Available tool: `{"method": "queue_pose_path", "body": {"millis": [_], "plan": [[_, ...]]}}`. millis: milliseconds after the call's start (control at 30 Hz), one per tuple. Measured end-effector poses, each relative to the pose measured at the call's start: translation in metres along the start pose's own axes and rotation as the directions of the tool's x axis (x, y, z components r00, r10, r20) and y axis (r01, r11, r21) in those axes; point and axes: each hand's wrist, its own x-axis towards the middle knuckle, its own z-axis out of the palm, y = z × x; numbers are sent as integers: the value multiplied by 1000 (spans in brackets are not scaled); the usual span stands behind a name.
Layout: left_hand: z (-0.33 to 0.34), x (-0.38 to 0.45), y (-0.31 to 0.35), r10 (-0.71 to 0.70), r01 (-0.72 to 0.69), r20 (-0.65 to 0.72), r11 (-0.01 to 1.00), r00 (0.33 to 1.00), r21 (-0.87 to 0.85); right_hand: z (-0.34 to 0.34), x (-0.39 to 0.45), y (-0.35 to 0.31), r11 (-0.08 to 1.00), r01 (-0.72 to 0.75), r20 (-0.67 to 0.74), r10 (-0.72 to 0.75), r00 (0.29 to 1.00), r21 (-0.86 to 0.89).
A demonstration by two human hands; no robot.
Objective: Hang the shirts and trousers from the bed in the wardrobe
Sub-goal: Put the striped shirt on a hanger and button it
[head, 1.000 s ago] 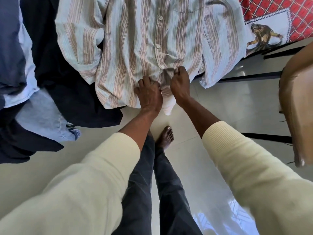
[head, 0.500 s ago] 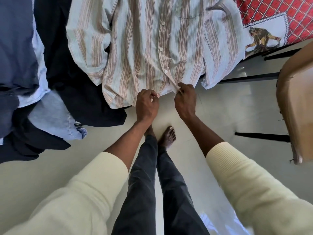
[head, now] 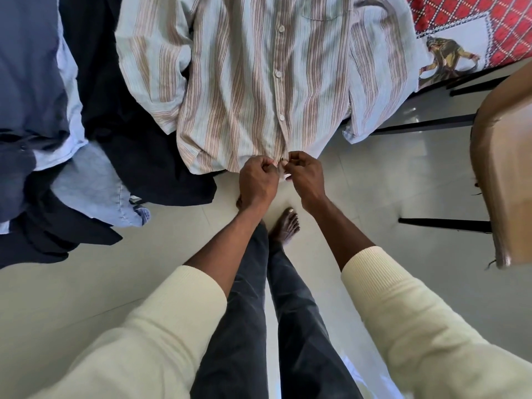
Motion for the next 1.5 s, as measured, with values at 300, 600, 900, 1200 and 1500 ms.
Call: {"method": "queue_pose_path", "body": {"millis": [300, 600, 900, 1200, 1500], "plan": [[2, 0, 13, -176, 173, -8, 976, 984, -129, 2, -2, 0, 1000, 8, 4, -8, 1000, 12], [3, 6, 19, -218, 216, -6, 972, 976, -96, 1, 1, 2, 1000, 12, -10, -12, 1000, 6], [-2, 12, 17, -286, 317, 148, 908, 947, -273, -5, 8, -3, 990, -86, 2, 86, 996, 111], [-11, 14, 35, -238, 341, 273, 832, 932, -438, 1, 9, -22, 955, 150, 11, -152, 988, -258], [-14, 22, 45, -272, 389, 305, 807, 913, -444, 0, 12, -21, 802, 319, 76, -327, 942, -505]]}}
